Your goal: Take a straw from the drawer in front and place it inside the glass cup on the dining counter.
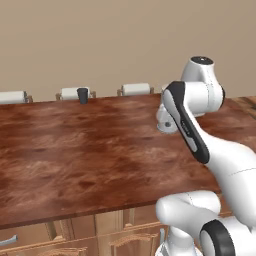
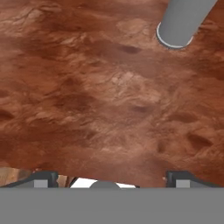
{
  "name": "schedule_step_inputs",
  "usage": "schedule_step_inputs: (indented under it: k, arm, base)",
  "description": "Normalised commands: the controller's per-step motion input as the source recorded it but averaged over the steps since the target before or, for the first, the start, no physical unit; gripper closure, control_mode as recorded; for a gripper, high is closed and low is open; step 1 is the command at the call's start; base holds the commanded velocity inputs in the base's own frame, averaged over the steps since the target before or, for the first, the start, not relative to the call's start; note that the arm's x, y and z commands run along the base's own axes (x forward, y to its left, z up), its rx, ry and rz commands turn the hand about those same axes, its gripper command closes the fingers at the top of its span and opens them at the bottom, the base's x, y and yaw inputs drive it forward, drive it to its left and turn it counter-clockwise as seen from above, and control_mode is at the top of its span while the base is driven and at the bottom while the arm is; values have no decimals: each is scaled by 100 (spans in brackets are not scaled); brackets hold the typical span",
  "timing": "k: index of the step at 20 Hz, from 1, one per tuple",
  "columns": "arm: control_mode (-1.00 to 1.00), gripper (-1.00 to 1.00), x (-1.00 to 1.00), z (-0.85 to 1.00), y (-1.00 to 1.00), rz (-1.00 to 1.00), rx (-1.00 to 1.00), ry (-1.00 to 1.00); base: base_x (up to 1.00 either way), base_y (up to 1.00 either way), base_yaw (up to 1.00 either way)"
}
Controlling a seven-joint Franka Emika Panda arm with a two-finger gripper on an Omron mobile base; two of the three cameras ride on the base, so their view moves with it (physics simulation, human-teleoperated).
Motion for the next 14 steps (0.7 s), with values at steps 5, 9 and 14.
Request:
schedule_step_inputs:
  k: [5,9,14]
  arm:
    - [-100,-100,-41,-28,0,-6,1,-2]
    - [-100,-100,-27,-9,0,0,0,3]
    - [100,-100,-8,-9,0,0,0,1]
  base:
    - [0,0,0]
    - [0,0,0]
    - [-23,0,-2]
